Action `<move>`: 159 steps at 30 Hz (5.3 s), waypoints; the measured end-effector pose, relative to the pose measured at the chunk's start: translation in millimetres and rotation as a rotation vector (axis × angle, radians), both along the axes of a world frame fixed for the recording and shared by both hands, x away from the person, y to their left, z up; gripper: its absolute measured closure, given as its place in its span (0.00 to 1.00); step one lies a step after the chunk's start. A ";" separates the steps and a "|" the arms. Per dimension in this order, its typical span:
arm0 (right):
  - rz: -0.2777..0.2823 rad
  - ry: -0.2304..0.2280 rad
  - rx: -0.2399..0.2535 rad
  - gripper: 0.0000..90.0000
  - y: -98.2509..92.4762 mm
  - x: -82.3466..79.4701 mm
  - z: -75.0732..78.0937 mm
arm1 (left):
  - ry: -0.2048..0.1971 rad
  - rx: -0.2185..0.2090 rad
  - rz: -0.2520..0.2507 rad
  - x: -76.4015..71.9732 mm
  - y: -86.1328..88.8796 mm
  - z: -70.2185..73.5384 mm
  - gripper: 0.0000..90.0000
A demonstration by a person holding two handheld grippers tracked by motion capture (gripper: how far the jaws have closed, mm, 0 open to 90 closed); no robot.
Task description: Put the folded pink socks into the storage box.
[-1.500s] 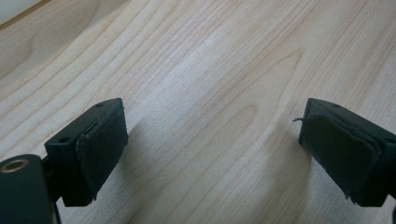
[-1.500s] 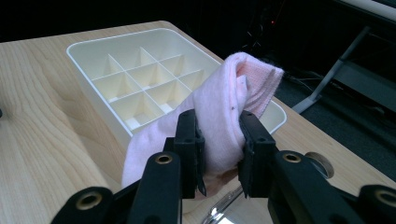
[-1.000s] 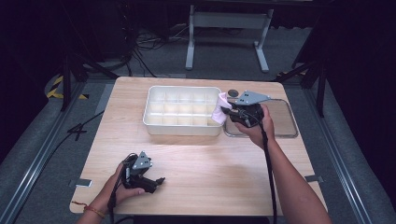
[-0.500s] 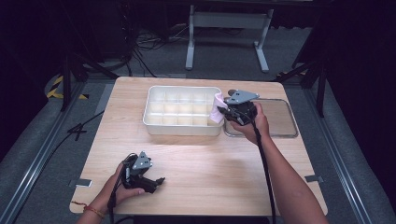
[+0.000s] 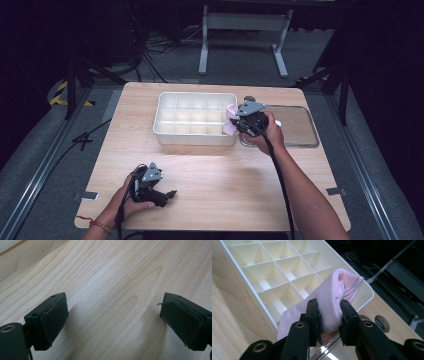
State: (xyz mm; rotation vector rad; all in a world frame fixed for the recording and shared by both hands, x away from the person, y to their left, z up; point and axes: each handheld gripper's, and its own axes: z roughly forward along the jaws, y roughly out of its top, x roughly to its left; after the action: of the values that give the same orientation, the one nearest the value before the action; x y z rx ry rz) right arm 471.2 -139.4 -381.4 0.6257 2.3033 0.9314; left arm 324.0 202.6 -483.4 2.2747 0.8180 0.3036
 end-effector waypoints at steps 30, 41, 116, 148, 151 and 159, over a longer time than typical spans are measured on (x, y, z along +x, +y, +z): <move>0.016 0.041 -0.106 0.80 15.1 9.2 -23.5 | -0.005 0.002 0.000 0.1 0.1 0.2 0.09; 0.081 0.154 -0.142 0.80 16.7 16.6 -31.6 | -0.002 0.001 0.000 0.0 0.1 0.1 0.09; 0.043 0.457 -0.201 0.90 30.8 48.2 -31.1 | -0.003 0.004 -0.002 0.2 0.2 0.2 0.09; 0.034 0.532 -0.234 0.92 35.8 56.0 -42.1 | -0.007 0.009 -0.005 0.5 0.5 0.4 0.09; 0.031 0.529 -0.241 0.91 36.1 55.5 -41.6 | -0.007 0.008 -0.004 0.4 0.4 0.4 0.09; 0.027 0.517 -0.228 0.89 35.3 53.4 -39.4 | -0.007 0.008 -0.004 0.4 0.4 0.4 0.09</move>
State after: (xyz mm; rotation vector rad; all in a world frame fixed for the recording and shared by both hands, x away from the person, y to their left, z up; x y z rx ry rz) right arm 524.6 -104.0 -420.8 0.8095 2.8248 0.5443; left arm 324.5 203.1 -483.0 2.2818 0.8097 0.3132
